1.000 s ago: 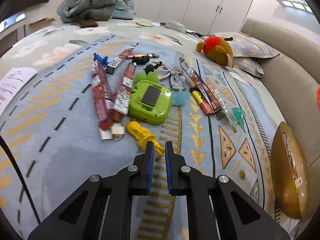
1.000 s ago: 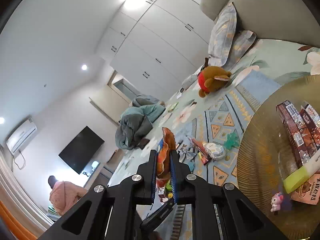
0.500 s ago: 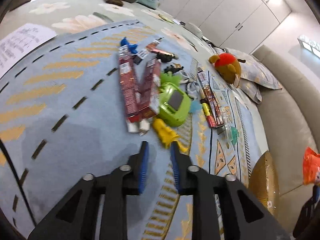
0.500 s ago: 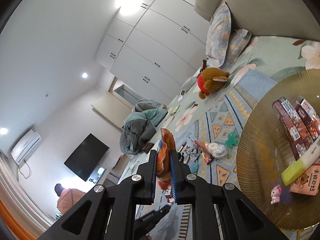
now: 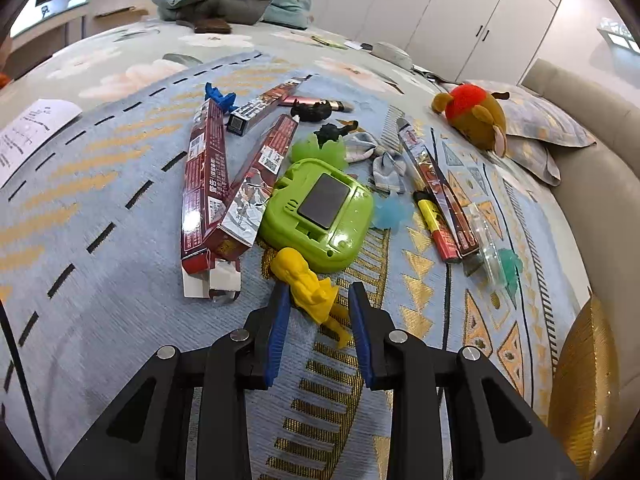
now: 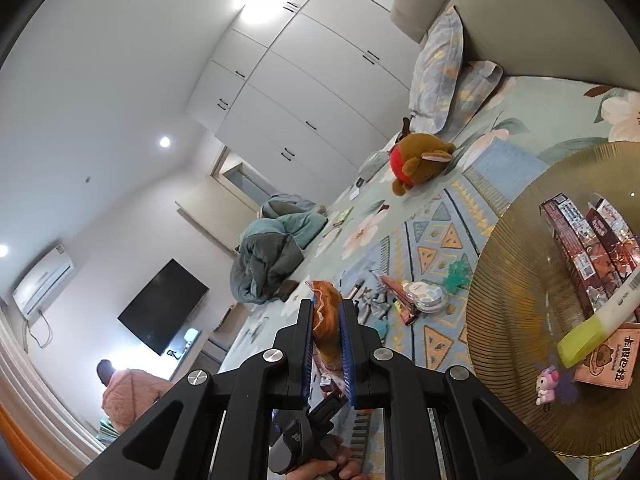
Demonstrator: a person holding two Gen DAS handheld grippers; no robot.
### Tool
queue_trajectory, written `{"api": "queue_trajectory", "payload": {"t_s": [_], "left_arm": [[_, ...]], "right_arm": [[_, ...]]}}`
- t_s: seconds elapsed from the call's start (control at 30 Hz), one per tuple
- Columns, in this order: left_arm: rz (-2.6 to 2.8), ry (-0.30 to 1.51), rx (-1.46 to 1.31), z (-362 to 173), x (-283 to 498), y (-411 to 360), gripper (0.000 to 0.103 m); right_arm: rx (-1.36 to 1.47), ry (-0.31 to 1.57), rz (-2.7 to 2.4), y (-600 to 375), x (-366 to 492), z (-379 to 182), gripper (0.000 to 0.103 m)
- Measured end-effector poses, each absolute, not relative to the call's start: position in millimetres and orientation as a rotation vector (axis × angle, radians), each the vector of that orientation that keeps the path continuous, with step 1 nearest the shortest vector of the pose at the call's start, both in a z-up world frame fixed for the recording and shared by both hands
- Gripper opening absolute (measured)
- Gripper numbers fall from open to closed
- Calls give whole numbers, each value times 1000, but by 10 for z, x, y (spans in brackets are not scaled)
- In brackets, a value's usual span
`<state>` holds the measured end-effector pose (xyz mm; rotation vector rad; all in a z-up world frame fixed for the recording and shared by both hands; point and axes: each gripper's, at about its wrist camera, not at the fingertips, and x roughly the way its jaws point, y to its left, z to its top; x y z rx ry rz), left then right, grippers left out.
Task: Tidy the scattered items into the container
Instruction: 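Lift the orange bag with the right tool while the left grasps the yellow figure, then open the right tool over the gold plate while the left tool drops the yellow figure in it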
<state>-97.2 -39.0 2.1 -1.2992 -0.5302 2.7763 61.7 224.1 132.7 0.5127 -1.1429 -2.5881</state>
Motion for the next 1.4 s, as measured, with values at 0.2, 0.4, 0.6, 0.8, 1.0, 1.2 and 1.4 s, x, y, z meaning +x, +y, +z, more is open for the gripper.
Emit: {"api": "queue_trajectory", "payload": {"t_s": [0.2, 0.4, 0.6, 0.8, 1.0, 1.2, 1.4], "left_arm": [[2698, -556, -1228, 120, -843, -468, 21], [2645, -541, -1132, 345, -776, -371, 21], [2562, -429, -924, 902, -544, -29, 21], [2381, -276, -782, 1351, -155, 623, 21], [2249, -8, -892, 1259, 44, 1217, 23], [2164, -100, -1042, 1098, -49, 1117, 27], [2308, -300, -1089, 1079, -267, 537, 28]], "right_arm": [[494, -1149, -2598, 2290, 664, 1343, 12], [439, -1184, -2615, 2431, 767, 1427, 12], [374, -1186, -2720, 2648, 936, 1526, 12], [349, -1230, -2843, 2932, 1074, 1513, 12], [418, -1251, -2958, 3132, 1136, 1477, 14], [284, -1330, -3072, 3193, 1298, 1530, 84], [292, -1377, -2952, 3115, 1256, 1524, 92]]}}
